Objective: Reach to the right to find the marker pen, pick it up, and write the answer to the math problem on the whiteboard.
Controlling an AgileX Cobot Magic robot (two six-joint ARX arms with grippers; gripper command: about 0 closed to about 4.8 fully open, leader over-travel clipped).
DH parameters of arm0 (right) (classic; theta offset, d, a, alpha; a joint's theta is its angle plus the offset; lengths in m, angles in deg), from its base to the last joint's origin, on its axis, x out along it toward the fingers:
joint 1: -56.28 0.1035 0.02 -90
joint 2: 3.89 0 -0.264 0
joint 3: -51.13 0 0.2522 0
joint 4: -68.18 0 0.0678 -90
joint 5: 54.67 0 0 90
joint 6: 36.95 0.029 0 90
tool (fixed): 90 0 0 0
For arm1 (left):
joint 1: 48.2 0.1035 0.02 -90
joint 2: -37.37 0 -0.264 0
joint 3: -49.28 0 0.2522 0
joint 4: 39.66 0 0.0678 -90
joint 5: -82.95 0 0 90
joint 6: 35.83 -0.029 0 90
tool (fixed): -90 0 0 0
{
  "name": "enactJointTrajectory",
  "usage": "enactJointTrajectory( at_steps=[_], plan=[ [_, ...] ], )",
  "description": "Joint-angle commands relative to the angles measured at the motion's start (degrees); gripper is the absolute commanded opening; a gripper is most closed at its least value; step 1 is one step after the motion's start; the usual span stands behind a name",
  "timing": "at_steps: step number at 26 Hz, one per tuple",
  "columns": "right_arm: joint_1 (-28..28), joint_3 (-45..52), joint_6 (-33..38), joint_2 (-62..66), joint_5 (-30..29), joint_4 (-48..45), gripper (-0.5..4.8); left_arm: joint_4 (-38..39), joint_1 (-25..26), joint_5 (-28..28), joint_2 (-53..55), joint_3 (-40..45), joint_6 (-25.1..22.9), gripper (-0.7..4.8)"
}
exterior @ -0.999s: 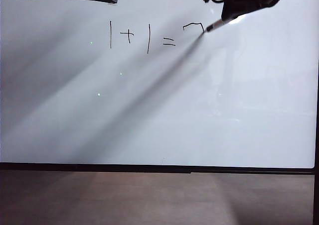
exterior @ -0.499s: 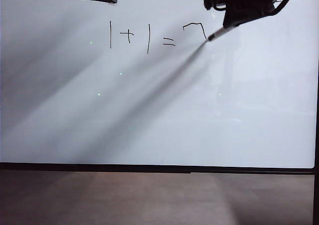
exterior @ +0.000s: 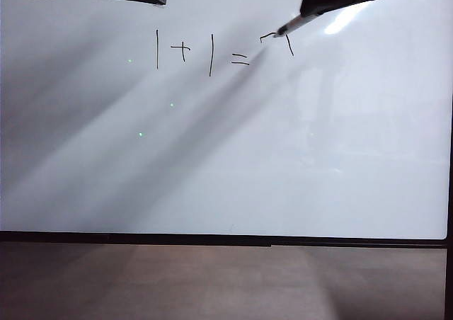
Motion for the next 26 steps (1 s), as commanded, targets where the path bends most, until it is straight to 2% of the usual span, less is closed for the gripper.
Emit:
enactJointTrajectory(
  at_steps=[1, 10, 26],
  plan=[
    [-1.2, -0.1, -1.3, -0.6, 1.4, -1.6, -0.07, -0.5, 0.0, 0.4, -0.3, -0.1, 0.2, -0.06],
    [-1.2, -0.1, 0.0, -0.4, -3.6, -1.5, -0.07, -0.4, 0.0, 0.4, -0.3, -0.1, 0.2, -0.05],
    [-1.3, -0.1, 0.3, 0.9, -5.2, -0.7, -0.07, -0.3, 0.0, 0.4, -0.3, -0.1, 0.1, -0.05]
  ],
)
